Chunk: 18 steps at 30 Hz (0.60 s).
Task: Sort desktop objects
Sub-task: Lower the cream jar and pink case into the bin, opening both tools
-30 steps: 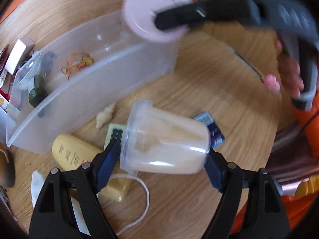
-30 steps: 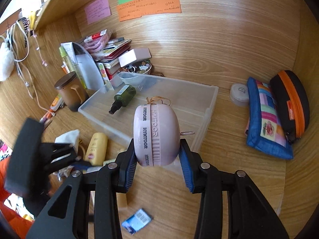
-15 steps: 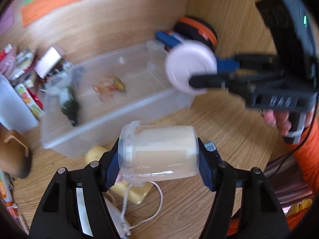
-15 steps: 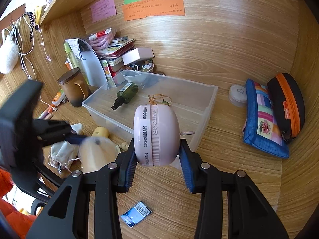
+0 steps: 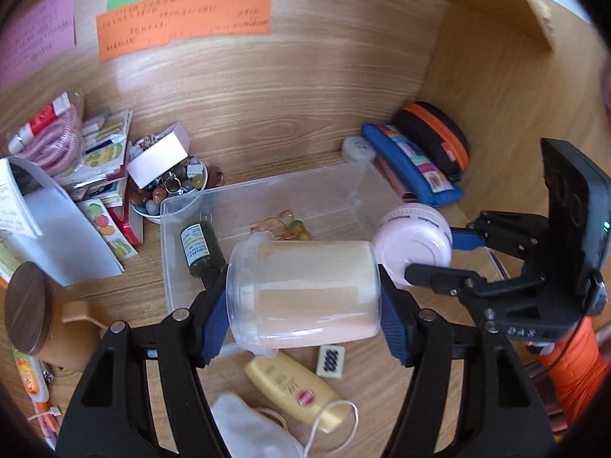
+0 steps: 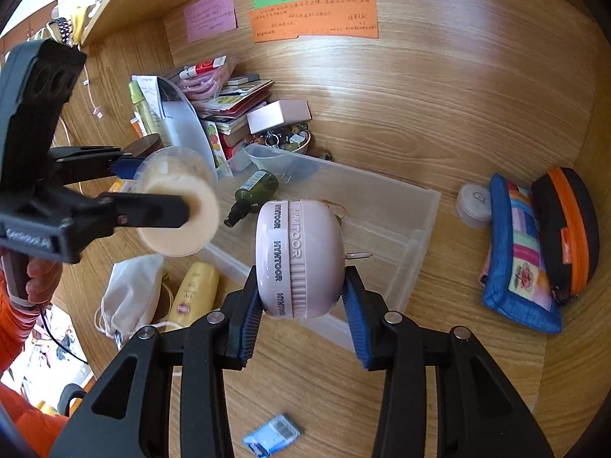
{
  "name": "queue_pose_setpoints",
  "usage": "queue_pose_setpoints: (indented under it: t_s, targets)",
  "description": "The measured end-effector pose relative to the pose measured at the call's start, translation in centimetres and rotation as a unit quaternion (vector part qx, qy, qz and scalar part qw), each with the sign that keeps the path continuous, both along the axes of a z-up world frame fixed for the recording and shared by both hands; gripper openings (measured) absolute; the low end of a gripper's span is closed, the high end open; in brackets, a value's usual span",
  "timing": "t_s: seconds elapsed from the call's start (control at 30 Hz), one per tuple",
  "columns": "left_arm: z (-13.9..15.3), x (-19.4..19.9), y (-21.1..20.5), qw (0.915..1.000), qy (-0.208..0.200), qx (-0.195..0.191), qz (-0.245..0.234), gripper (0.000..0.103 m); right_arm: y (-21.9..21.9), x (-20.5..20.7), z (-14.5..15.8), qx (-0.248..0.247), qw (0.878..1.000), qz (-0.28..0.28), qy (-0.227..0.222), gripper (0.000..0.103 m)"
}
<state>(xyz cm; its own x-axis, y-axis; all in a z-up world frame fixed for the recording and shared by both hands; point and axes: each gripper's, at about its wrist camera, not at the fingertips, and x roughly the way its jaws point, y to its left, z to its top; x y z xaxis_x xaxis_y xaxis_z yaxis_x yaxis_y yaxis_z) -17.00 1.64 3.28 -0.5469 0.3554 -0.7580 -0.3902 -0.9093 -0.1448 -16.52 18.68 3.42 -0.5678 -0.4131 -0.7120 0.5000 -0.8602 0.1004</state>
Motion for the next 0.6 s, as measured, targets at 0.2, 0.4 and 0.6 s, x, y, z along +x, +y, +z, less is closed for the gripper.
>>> queue_pose_setpoints:
  t_s: [0.2,0.4,0.6]
  targets:
    - [-1.9,-3.4,0.4,0.9996,-0.025,-0.013,0.003,0.067,-1.0,-3.2,-0.8,0.007,1.000,0.000,-0.018,0.037]
    - [-3.9,-6.6,0.7,0.9985,-0.052,-0.017,0.009,0.067,-1.7,-6.3,-2.4,0.025,0.999,0.000,-0.039,0.037]
    - [-5.4,-9.3,0.8,0.9969,-0.073,-0.024,0.017,0.067,-1.8,-8.8,-4.1,0.042,0.997,-0.009,-0.061,0.037]
